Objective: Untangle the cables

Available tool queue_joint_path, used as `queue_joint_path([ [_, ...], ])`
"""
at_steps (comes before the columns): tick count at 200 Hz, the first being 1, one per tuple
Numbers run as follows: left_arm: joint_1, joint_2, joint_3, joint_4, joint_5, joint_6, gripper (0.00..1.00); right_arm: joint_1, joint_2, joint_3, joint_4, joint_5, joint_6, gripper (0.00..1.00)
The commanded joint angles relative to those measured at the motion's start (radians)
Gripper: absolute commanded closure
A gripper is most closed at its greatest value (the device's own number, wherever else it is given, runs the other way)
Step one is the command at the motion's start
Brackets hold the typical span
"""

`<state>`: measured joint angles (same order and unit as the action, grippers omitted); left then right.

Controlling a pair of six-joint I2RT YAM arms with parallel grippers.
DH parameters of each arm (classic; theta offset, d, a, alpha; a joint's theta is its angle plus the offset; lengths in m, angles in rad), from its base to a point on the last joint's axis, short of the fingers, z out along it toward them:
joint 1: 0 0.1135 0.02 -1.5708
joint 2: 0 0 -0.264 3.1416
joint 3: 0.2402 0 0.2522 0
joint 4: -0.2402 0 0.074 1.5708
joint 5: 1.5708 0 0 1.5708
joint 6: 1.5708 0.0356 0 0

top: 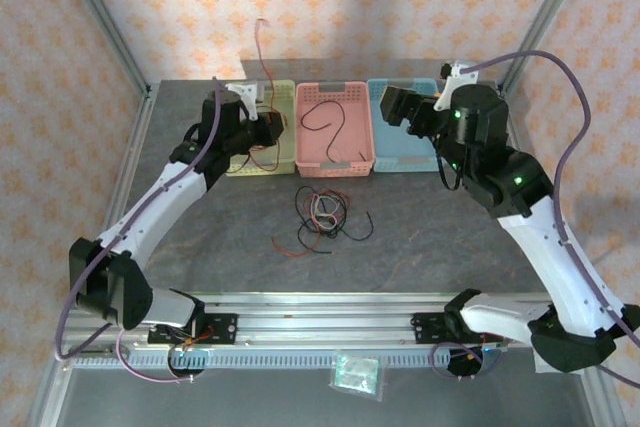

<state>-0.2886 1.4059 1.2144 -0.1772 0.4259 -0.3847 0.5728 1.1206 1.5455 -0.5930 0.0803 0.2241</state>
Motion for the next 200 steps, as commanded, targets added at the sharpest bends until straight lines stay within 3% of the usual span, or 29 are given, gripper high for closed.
queue_joint_path([
  [1,0.033,0.046,0.091,-0.053,0.043,0.03,1.0,-0.004,-0.015,-0.026,0.022,0.032,-0.006,0.02],
  [95,0.104,0.352,0.394,-0.151,0.085,0.092,1.0,-0.004,-0.014,-0.067,0.03,0.016,0.002,0.02],
  [200,0.115,0.574,0.508,-0.176,0.016,0.112,1.0,-0.004,-0.022,-0.101,0.036,0.004,0.013,0.04],
])
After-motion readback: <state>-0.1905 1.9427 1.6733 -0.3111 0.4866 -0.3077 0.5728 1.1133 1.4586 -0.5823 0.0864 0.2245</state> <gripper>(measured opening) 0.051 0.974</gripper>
